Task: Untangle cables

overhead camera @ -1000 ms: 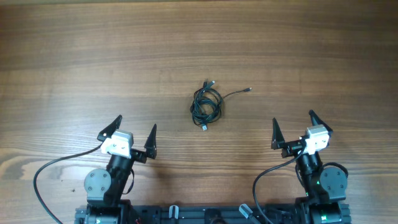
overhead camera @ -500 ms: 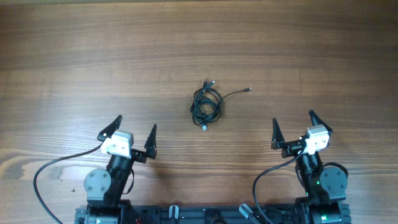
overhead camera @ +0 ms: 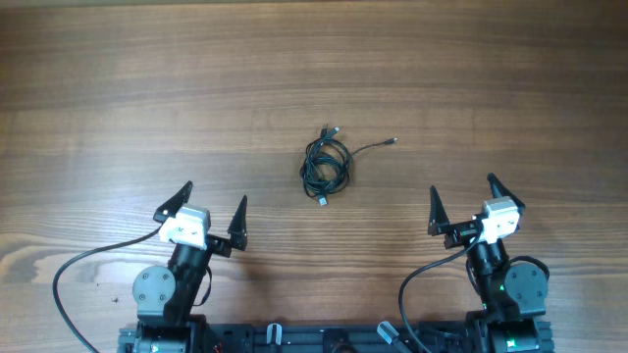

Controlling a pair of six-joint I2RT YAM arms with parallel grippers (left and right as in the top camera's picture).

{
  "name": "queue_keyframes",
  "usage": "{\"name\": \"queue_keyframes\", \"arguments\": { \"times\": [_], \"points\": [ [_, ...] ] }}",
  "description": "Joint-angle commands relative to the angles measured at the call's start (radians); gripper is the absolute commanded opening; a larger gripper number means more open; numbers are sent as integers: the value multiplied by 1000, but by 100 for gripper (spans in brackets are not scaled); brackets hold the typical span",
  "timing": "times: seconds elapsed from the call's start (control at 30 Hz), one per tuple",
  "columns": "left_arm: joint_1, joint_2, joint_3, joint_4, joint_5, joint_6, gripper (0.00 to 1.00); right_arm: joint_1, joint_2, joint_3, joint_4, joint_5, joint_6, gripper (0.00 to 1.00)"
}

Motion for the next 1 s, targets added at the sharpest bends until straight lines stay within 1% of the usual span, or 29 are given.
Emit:
{"name": "queue_keyframes", "arguments": {
  "times": [0.0, 0.03, 0.1, 0.17, 0.2, 0.33, 0.47, 0.6, 0.67, 0.77, 0.83, 0.9, 0.97],
  "points": [
    [-5, -10, -8, 1, 3, 3, 100, -6, -6, -1, 4, 13, 8, 100],
    [-5, -10, -8, 1, 2, -12, 100, -6, -6, -1, 4, 10, 18, 100],
    [-4, -10, -8, 2, -5, -10, 100, -6, -6, -1, 4, 10, 85, 100],
    [-4, -5, -8, -3, -43, -88, 100, -6, -4, -1, 5, 10, 161, 100],
    [-4, 4, -8, -4, -61, -121, 100, -6, 1, -1, 3, 10, 162, 100],
    [-5, 48, 13, -31, -75, -185, 100, -6, 48, 2, 1, -2, 162, 100],
    [-5, 134, 118, -134, -93, -190, 100, -6, 156, 66, -47, -20, 154, 100],
    [-5, 272, 238, -212, -92, -190, 100, -6, 335, 184, -119, -21, 157, 100],
    [-5, 368, 311, -256, -92, -190, 100, -6, 441, 268, -188, -21, 157, 100],
    [-5, 540, 450, -347, -68, -190, 100, -6, 617, 435, -351, -20, 154, 100],
    [-5, 658, 557, -424, -39, -190, 100, -6, 704, 515, -434, -20, 124, 100],
    [-5, 783, 687, -535, 8, -191, 100, -6, 826, 613, -528, -20, 74, 100],
    [-5, 863, 785, -648, 58, -190, 100, -6, 900, 658, -565, -21, 76, 100]
  ]
}}
